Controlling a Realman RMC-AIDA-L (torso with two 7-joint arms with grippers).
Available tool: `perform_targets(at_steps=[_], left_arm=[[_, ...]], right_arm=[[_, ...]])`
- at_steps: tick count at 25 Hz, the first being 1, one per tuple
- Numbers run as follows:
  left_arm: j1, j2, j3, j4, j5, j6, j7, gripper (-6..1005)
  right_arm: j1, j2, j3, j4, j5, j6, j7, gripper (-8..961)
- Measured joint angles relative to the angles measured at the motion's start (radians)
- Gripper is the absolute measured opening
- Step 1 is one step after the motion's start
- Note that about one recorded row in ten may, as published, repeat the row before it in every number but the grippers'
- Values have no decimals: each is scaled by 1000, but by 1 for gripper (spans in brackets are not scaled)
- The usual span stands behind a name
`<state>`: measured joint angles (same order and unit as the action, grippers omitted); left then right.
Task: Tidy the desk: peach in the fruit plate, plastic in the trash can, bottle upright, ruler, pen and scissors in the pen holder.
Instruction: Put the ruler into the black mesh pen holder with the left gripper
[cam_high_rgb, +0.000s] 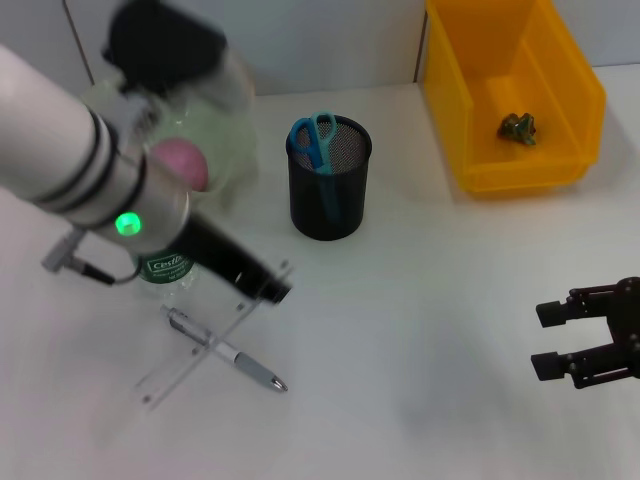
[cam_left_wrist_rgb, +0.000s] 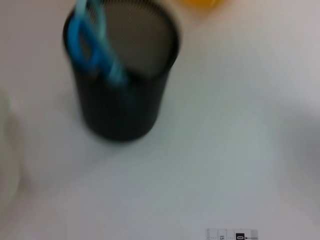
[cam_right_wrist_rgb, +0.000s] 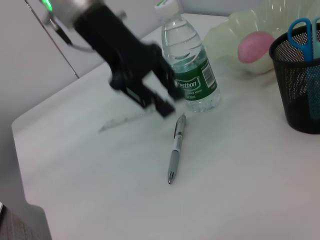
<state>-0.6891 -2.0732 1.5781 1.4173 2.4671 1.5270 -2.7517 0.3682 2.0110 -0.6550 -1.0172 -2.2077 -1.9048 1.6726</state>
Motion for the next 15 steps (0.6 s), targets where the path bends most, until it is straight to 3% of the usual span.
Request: perform_targets(at_steps=[4,8,9,15], left_arm=[[2,4,-127,69,-157,39,43,407],[8,4,-204,66,-300,29,91,414],[17,3,-240,42,-399,-1,139,416],[81,1,-242,-9,-609,-168,314,426]], right_arm=[[0,0,0,2,0,2,-4,806],[-1,0,0,2,-1,2,-5,806],[-1,0,0,2,-1,2,-5,806],[-2,0,-2,2,-1,7,-7,807]])
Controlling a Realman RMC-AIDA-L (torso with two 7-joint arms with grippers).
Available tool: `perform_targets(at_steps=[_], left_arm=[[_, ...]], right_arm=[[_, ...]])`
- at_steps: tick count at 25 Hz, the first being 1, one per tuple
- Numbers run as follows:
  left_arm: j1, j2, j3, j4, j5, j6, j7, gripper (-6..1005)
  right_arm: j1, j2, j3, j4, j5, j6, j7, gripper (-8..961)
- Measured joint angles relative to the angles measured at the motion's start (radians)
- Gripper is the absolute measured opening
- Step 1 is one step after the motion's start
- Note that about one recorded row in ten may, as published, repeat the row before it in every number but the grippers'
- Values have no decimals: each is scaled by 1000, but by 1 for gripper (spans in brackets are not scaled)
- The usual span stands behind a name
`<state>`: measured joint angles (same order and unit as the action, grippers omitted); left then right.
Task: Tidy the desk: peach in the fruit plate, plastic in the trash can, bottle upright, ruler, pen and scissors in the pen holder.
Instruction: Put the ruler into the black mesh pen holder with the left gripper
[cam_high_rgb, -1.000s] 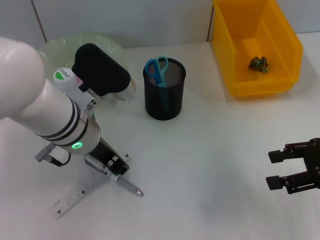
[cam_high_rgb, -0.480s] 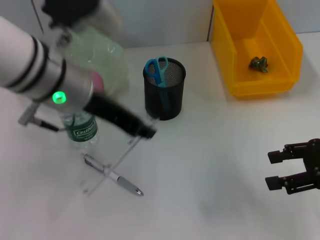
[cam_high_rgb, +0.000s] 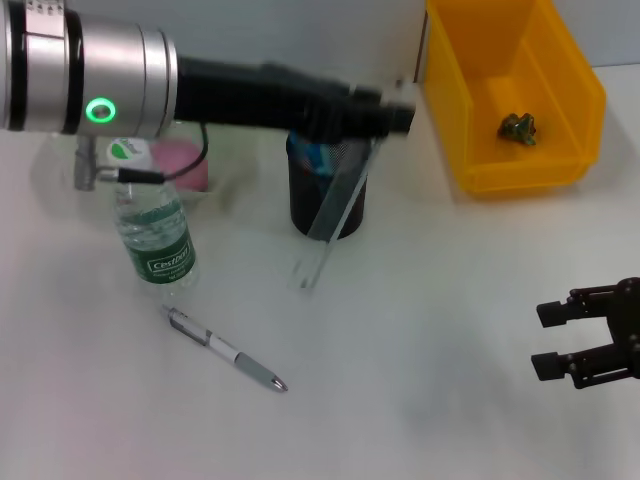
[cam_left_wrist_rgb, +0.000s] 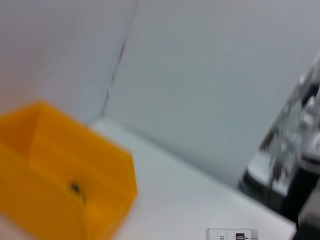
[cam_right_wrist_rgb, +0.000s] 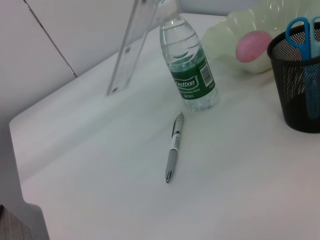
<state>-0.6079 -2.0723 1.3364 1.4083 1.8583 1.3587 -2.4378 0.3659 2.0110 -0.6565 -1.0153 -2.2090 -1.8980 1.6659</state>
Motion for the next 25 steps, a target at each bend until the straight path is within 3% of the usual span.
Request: perform_targets(at_steps=[10,17,21,25], left_arm=[[17,-4,89,-196,-315,-238,405,443],[48,-6,270,-279,-641,-507,825,456],[50,-7,378,-349,-885,-660,1100,462],[36,-7,472,-468,-1249,-718,1441,469]], right_arm=[[8,0,1,2,0,4,-1,807],[10,0,-7,5,0,16,0,807],[13,0,-5,19,0,16,0,807],[16,-1,-6,28,0,23,0,807]])
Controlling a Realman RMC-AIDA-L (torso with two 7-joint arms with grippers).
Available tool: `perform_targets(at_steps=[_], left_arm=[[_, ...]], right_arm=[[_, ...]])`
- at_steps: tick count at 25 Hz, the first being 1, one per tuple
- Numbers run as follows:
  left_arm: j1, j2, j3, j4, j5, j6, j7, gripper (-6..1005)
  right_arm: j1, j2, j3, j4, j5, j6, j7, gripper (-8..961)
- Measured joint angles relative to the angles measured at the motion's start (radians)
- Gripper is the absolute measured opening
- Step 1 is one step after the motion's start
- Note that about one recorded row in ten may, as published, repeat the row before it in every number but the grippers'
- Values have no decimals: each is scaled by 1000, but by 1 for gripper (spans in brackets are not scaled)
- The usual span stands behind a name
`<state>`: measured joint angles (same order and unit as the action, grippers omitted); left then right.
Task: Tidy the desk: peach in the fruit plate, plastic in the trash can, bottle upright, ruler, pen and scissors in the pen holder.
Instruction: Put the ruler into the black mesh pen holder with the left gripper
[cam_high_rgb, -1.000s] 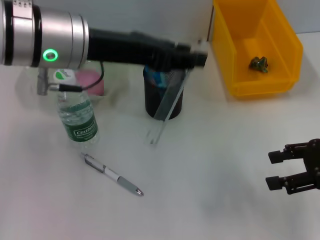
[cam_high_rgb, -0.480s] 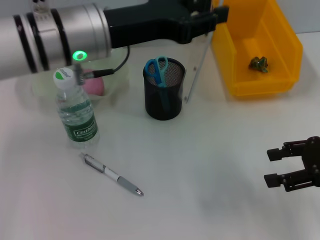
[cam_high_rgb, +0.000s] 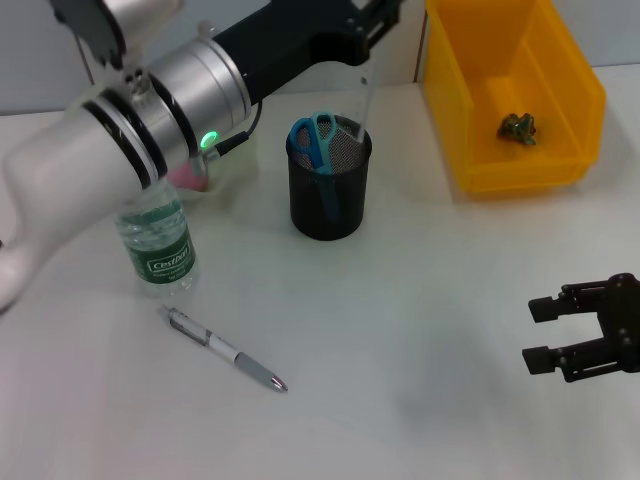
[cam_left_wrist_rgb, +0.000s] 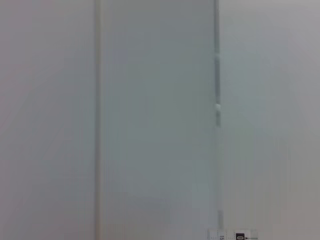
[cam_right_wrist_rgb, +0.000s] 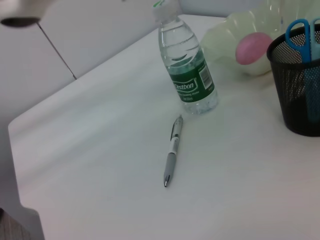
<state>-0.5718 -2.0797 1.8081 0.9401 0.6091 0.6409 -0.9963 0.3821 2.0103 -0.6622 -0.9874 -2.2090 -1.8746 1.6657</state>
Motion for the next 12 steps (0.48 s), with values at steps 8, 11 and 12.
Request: perform_targets(at_steps=[8,11,12], left_arm=[[-10,0,177,-174,-507,89,492,483],[-11,0,220,-213,-598,133,556,488],[-10,0,228,-220,-615,143,565,490]], right_arm=[[3,0,-2,4,0,6,0,807],[4,1,-2,10,0,7,0,807],[5,1,-2,13,0,7,0,807]])
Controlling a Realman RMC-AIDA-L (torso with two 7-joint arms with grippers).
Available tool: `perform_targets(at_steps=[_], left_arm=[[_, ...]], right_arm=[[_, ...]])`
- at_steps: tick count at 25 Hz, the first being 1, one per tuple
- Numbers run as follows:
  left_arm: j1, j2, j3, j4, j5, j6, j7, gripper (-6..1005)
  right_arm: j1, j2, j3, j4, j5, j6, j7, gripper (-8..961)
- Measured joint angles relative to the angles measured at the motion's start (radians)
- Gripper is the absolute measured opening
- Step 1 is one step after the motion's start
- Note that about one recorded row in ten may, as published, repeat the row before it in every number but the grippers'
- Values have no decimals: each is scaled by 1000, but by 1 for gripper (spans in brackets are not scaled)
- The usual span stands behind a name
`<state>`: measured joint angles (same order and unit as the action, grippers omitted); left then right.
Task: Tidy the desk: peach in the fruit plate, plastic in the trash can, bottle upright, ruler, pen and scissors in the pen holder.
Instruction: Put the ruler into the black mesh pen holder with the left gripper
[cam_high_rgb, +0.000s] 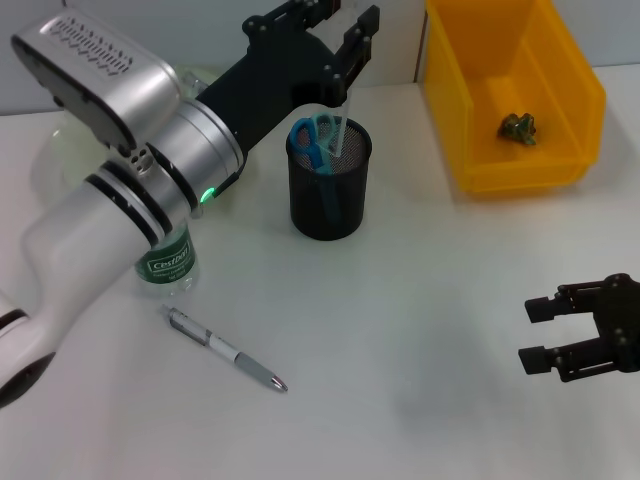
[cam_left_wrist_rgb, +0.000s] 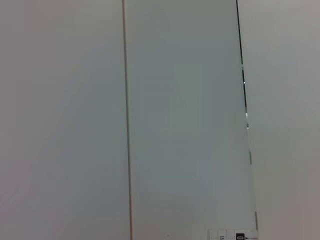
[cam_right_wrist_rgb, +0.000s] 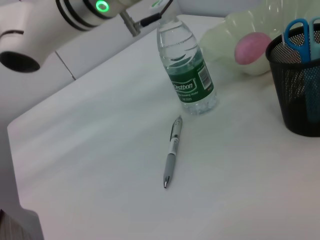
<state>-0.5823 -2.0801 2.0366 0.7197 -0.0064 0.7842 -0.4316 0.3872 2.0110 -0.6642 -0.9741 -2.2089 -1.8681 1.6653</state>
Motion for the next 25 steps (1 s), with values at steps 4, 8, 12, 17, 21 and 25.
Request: perform_targets(at_steps=[4,8,12,17,21,25], left_arm=[[2,0,26,-25,-33,23,21,497],[-3,0,44,-45,-52,37,33,504],[-4,0,50,-55,-76,41,47,511],[-4,0,51,-56,-88,59,48,519],[-7,0,48,-56,-90,60,48,526],[-8,0,50,-56,-92,59,49,533]], right_arm=[[3,0,0,4,0,0,0,807],[6,2,0,8,0,0,-1,807],[10,5,-1,13,0,0,-1,807],[10,9,-2,14,0,0,-1,807],[10,10,-2,14,0,0,-1,807],[15,11,-3,14,0,-2,-1,807]])
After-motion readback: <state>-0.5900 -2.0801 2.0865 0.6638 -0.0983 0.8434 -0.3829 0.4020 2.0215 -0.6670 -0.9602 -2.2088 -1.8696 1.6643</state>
